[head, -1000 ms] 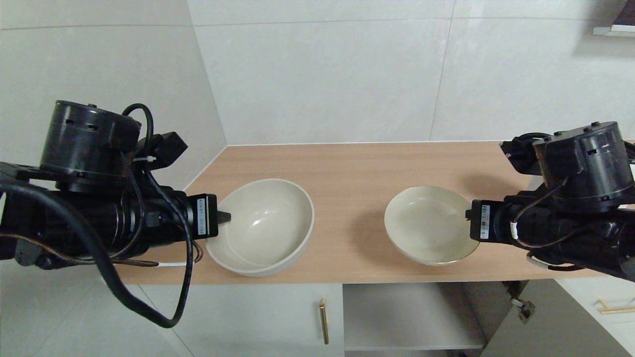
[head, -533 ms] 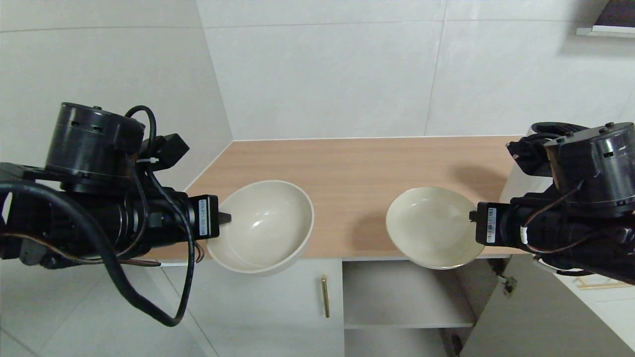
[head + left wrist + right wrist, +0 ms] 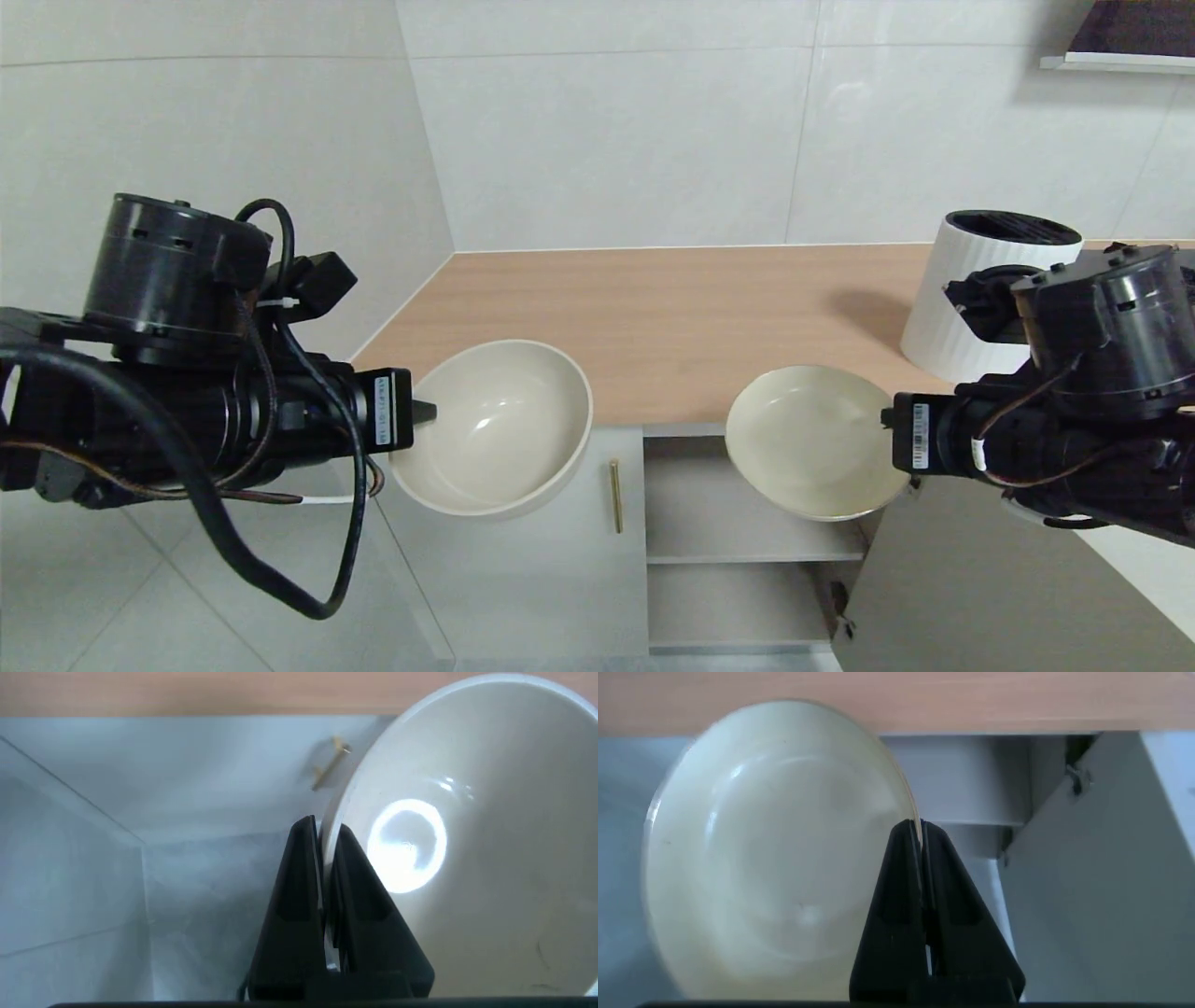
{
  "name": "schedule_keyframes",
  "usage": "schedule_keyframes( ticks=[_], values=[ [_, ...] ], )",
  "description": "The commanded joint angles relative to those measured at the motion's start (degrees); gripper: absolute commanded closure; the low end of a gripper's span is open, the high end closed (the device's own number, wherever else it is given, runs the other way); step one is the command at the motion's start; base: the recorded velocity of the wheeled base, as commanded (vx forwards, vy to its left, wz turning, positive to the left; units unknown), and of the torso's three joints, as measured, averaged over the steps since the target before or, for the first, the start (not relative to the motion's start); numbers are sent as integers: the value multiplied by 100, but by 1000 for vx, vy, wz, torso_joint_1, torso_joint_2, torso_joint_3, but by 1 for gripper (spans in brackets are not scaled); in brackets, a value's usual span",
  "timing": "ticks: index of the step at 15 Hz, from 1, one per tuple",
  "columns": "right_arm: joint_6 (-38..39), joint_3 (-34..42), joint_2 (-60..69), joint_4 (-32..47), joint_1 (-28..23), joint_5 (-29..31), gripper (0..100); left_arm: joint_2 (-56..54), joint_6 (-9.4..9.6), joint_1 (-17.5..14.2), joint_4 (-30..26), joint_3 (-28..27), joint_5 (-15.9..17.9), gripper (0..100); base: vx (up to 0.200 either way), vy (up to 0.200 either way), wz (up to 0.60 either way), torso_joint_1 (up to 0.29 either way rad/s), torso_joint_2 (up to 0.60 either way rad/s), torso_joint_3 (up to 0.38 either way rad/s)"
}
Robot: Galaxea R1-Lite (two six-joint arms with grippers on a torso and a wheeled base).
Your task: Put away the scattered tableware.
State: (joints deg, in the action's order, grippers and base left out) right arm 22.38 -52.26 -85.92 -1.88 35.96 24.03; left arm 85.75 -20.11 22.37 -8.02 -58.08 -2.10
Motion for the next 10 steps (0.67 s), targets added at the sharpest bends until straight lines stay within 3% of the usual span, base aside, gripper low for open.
schedule_keyframes(
  ticks=[1, 4, 10],
  values=[
    [3, 32, -267, -6, -1, 5, 100, 82, -1, -5, 2, -2, -10, 100, 0, 0, 0, 0, 0, 0],
    [12, 93, -540, -6, -1, 5, 100, 82, -1, -5, 2, -2, -10, 100, 0, 0, 0, -93, 282, 167],
    [38, 102, -988, -14, -10, 14, 100, 205, -1, -5, 2, -2, -1, 100, 0, 0, 0, -170, 470, 294]
  ],
)
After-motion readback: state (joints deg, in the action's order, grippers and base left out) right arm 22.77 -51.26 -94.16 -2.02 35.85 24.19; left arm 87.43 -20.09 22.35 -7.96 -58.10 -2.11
